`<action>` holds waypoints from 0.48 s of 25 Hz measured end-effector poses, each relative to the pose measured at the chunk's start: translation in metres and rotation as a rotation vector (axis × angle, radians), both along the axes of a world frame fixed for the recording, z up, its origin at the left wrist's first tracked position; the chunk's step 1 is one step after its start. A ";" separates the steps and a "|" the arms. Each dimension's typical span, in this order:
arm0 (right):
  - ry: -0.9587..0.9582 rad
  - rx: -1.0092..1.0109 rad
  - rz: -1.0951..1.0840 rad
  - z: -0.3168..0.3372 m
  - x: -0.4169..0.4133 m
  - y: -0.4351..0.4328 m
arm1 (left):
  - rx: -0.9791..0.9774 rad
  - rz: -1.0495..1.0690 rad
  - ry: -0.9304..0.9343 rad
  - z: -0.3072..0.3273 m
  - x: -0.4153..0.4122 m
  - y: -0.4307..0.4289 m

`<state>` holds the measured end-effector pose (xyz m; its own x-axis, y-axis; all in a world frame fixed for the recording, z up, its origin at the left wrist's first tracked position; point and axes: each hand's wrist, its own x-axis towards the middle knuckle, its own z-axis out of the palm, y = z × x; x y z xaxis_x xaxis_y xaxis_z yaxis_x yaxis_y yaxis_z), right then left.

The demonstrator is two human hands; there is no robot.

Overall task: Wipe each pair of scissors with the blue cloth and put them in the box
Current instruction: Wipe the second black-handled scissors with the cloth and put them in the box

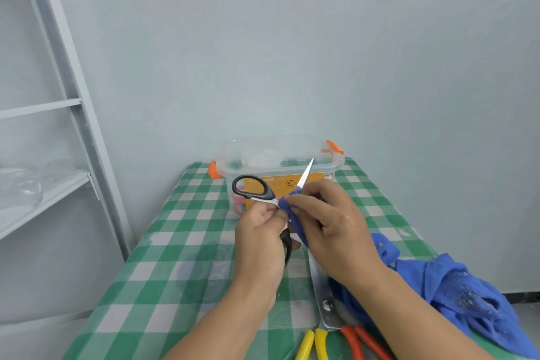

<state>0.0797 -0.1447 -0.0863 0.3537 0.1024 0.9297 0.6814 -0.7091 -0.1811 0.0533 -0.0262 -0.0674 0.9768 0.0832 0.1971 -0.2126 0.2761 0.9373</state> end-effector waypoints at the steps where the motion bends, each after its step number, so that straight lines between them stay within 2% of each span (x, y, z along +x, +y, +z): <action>1: -0.010 0.042 -0.012 0.002 0.002 -0.002 | 0.026 0.009 -0.009 0.000 0.000 0.001; 5: 0.065 0.318 -0.117 0.012 0.004 -0.025 | 0.160 -0.010 -0.050 0.000 -0.006 -0.002; 7: 0.109 0.360 -0.165 0.013 0.003 -0.033 | 0.186 -0.023 -0.053 -0.001 -0.007 -0.004; 9: 0.090 0.331 -0.176 0.012 0.002 -0.032 | 0.198 -0.035 -0.050 -0.002 -0.006 -0.004; 12: 0.053 0.114 -0.067 0.004 0.000 -0.018 | 0.173 -0.024 -0.014 -0.001 -0.004 -0.001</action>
<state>0.0799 -0.1629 -0.0824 0.4052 -0.0287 0.9138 0.6204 -0.7256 -0.2979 0.0496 -0.0270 -0.0687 0.9753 0.0239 0.2197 -0.2210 0.1164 0.9683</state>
